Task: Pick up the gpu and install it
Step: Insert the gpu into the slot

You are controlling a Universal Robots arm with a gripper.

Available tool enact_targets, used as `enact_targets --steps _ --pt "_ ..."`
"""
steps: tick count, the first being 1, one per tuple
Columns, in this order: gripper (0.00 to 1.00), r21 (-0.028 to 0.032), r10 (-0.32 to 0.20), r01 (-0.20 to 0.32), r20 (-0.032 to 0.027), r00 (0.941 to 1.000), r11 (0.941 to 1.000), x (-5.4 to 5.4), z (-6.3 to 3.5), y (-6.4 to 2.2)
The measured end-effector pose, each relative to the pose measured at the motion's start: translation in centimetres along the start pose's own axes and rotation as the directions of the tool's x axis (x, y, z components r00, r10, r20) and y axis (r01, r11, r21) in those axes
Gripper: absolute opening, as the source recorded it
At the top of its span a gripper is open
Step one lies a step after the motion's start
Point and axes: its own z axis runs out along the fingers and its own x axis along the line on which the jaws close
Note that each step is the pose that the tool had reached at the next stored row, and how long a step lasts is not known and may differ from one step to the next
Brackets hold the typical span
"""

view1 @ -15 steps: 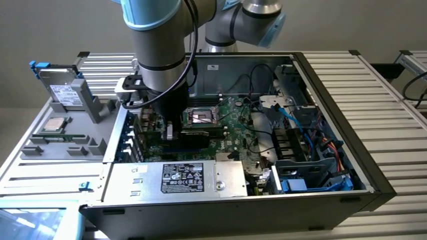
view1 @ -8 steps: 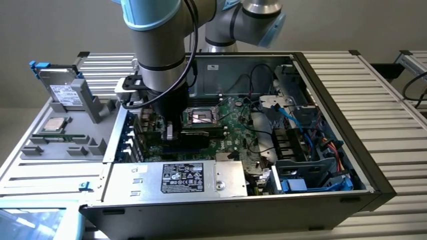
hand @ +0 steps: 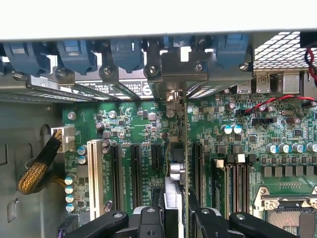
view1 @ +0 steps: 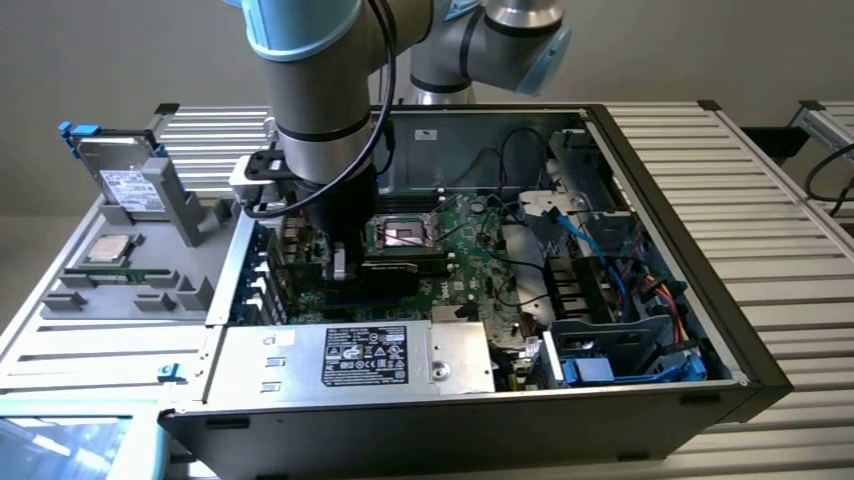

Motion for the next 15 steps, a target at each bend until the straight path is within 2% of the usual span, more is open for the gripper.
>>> enact_targets --steps 4,15 --pt "0.29 0.0018 0.000 0.000 -0.0001 1.0000 1.0000 -0.08 -0.01 0.10" --pt "0.29 0.0019 0.000 0.000 0.0000 1.0000 1.0000 -0.09 -0.01 0.13"
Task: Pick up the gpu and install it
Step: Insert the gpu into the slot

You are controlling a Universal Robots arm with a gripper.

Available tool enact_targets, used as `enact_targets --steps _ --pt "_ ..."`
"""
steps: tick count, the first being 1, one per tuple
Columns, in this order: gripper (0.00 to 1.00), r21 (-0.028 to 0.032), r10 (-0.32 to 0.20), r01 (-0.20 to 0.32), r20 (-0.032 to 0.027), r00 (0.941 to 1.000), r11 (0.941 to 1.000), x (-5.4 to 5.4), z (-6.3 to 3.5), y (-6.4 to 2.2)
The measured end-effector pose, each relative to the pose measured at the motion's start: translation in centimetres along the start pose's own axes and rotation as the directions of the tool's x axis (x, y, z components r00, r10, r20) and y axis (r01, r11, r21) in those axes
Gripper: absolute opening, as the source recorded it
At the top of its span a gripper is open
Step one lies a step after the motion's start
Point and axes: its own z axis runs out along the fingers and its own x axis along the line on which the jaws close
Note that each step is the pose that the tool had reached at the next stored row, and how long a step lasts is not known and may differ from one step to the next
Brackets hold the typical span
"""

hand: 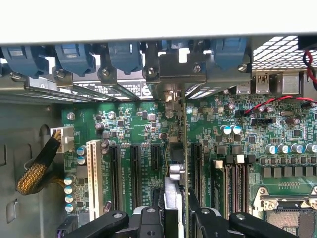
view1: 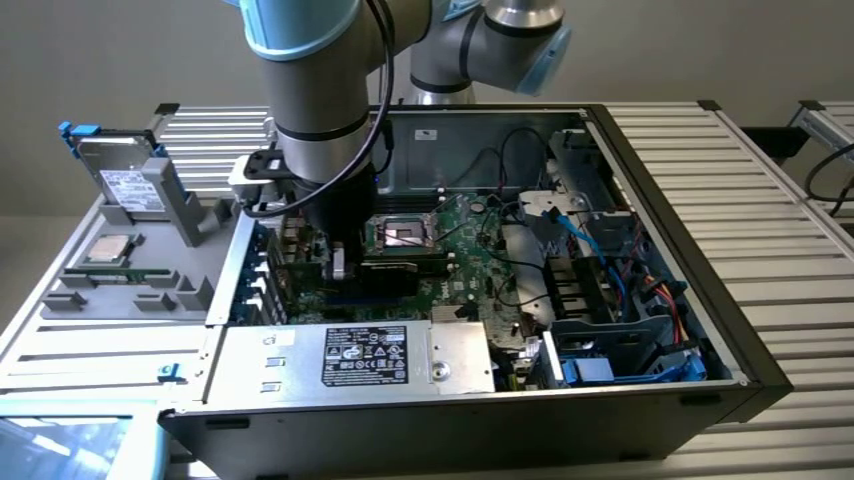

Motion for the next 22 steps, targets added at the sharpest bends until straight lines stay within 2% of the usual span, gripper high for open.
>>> enact_targets --steps 22 --pt "0.29 -0.0002 0.000 0.000 0.0001 1.0000 1.0000 -0.02 0.10 -0.04"
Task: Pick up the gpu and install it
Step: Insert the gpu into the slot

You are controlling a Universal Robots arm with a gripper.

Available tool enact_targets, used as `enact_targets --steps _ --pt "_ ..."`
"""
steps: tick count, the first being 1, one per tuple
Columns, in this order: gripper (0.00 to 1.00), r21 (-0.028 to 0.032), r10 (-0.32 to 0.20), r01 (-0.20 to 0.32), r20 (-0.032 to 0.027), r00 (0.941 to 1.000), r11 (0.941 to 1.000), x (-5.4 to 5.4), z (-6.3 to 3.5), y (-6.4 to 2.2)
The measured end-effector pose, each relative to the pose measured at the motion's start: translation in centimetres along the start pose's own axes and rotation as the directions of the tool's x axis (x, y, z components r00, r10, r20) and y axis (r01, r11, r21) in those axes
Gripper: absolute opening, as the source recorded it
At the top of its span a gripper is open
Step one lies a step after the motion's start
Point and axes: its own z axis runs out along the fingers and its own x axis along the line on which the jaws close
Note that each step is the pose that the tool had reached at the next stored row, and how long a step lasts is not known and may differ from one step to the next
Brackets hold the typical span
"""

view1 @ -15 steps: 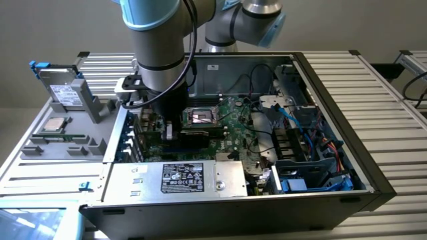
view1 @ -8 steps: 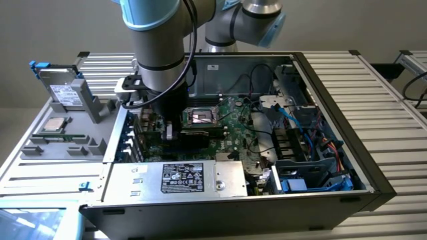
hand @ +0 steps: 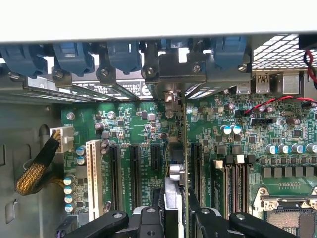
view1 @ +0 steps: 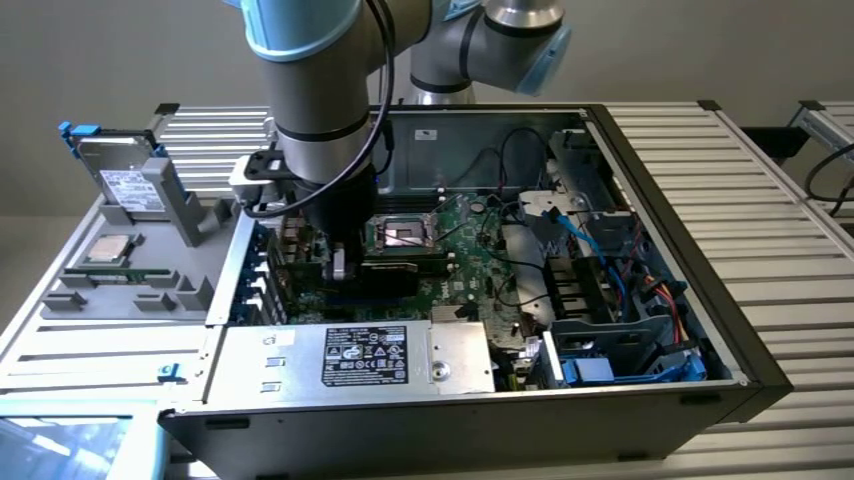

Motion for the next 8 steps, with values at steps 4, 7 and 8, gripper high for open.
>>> enact_targets --steps 4,7,8 --pt "0.29 0.0001 0.000 0.000 -0.0001 1.0000 1.0000 0.00 0.00 -0.06" --pt "0.29 0.0001 -0.001 0.001 -0.0001 1.0000 1.0000 0.00 0.00 -0.07" --pt "0.29 0.0002 -0.002 0.002 -0.0001 1.0000 1.0000 0.00 0.00 -0.07"
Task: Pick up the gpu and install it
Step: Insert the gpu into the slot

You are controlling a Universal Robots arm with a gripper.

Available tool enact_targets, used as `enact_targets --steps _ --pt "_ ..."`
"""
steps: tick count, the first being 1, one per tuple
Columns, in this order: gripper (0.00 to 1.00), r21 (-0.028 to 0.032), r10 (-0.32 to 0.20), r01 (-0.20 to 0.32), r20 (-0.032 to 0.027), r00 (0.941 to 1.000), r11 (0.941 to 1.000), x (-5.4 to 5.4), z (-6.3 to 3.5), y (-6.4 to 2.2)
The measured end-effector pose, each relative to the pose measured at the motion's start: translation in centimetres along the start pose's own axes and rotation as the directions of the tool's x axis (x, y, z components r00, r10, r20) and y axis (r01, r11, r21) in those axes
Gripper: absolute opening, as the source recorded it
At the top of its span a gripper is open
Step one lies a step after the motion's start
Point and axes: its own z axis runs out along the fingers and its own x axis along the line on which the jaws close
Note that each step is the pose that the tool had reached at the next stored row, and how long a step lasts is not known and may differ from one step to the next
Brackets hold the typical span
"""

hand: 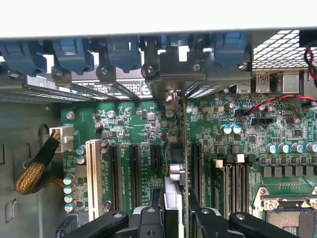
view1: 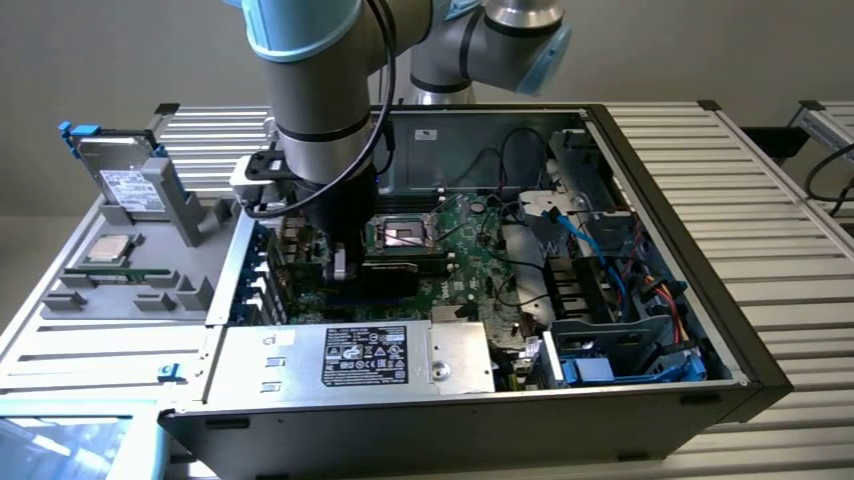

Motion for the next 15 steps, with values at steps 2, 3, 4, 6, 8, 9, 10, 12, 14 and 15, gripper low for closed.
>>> enact_targets --steps 2,3,4,6,8,9,10,12,14,15 --pt "0.29 0.0000 -0.003 0.003 0.0008 1.0000 1.0000 0.05 0.01 -0.04" --pt "0.29 0.0000 -0.004 0.004 0.0010 1.0000 1.0000 0.05 0.01 -0.04" --pt "0.29 0.0000 -0.005 0.005 0.0010 1.0000 1.0000 0.05 0.01 -0.04" --pt "0.29 0.0000 -0.006 0.006 0.0011 1.0000 1.0000 0.06 0.01 -0.04" --pt "0.29 -0.0001 -0.008 0.008 0.0011 1.0000 1.0000 0.06 0.00 -0.03" --pt "0.29 0.0000 -0.009 0.009 0.0012 1.0000 1.0000 0.06 0.01 -0.03" --pt "0.29 0.0000 -0.009 0.009 0.0012 1.0000 1.0000 0.07 0.01 -0.04" --pt "0.29 -0.0002 -0.009 0.009 0.0012 1.0000 1.0000 0.07 0.01 -0.07" --pt "0.29 -0.0001 -0.009 0.009 0.0012 1.0000 1.0000 0.07 0.01 -0.07" --pt "0.29 -0.0002 -0.010 0.010 0.0011 1.0000 1.0000 0.07 0.01 -0.07"
